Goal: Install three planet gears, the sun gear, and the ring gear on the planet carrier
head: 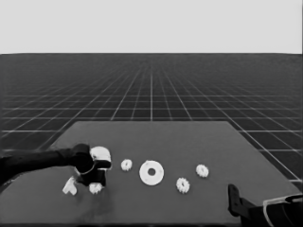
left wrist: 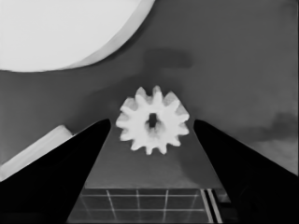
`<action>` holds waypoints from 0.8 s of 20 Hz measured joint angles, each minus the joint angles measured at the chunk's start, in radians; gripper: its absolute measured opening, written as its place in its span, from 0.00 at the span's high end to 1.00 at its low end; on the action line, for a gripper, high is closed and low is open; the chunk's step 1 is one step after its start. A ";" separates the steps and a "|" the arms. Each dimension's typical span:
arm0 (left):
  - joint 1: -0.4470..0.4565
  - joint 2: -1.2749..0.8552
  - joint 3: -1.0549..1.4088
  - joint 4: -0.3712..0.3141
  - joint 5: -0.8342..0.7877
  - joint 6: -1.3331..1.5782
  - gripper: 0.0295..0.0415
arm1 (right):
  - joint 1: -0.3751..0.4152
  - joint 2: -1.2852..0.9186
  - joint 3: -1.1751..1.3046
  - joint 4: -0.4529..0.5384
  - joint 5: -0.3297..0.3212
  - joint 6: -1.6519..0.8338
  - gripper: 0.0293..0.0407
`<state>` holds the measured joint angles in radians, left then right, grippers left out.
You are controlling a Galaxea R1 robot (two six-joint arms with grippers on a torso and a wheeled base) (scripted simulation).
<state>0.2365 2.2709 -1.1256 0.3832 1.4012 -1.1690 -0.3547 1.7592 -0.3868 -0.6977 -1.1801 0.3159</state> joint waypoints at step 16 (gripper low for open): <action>0.023 0.011 -0.027 0.019 -0.017 0.009 0.86 | 0.000 0.000 0.000 0.000 0.000 0.000 0.19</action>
<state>0.2593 2.2819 -1.1524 0.4020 1.3844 -1.1604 -0.3547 1.7592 -0.3868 -0.6977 -1.1801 0.3159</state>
